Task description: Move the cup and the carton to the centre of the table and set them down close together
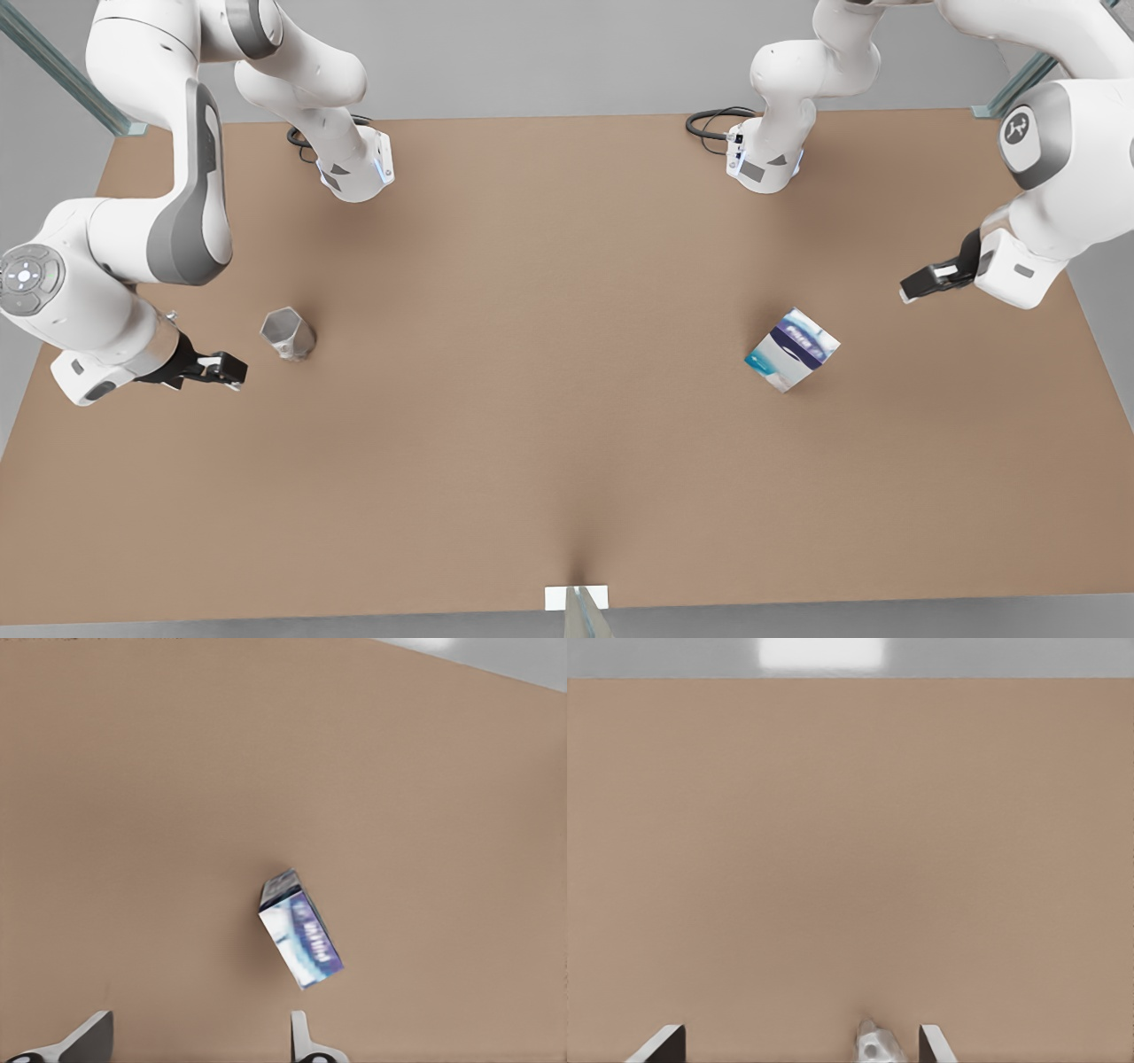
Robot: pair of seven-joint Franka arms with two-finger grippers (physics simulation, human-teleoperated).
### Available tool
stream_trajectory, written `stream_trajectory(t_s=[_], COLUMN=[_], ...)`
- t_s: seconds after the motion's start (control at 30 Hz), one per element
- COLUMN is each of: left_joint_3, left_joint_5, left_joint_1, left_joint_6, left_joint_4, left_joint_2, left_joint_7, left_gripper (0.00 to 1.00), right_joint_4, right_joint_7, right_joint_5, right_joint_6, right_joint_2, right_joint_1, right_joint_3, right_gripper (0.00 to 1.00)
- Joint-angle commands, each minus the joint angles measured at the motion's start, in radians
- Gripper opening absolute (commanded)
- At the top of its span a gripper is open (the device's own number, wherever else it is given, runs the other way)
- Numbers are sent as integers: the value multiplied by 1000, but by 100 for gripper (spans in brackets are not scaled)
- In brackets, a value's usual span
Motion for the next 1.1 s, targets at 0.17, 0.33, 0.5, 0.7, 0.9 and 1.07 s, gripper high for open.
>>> stream_trajectory(t_s=[0.17, 0.33, 0.5, 0.7, 0.9, 1.07], left_joint_3=[0, 0, 0, 3, 3, 3], left_joint_5=[-6, -9, -11, -11, -11, -11], left_joint_1=[-25, -111, -187, -189, -189, -189], left_joint_6=[-6, 24, 37, 37, 40, 41], left_joint_4=[-14, -144, -146, -143, -143, -143], left_joint_2=[14, 23, 28, 29, 31, 32], left_joint_7=[-12, -46, -46, -44, -44, -44], left_gripper=[100, 100, 100, 100, 100, 100], right_joint_4=[-515, -763, -810, -810, -806, -801], right_joint_7=[-197, -214, -264, -347, -349, -350], right_joint_5=[-59, -79, -80, -87, -88, -88], right_joint_6=[211, 384, 391, 406, 414, 427], right_joint_2=[-171, -203, -191, -128, -53, -11], right_joint_1=[-37, -81, -123, -166, -180, -180], right_joint_3=[-5, -3, -5, -6, -6, -6], right_gripper=[100, 100, 100, 100, 100, 60])
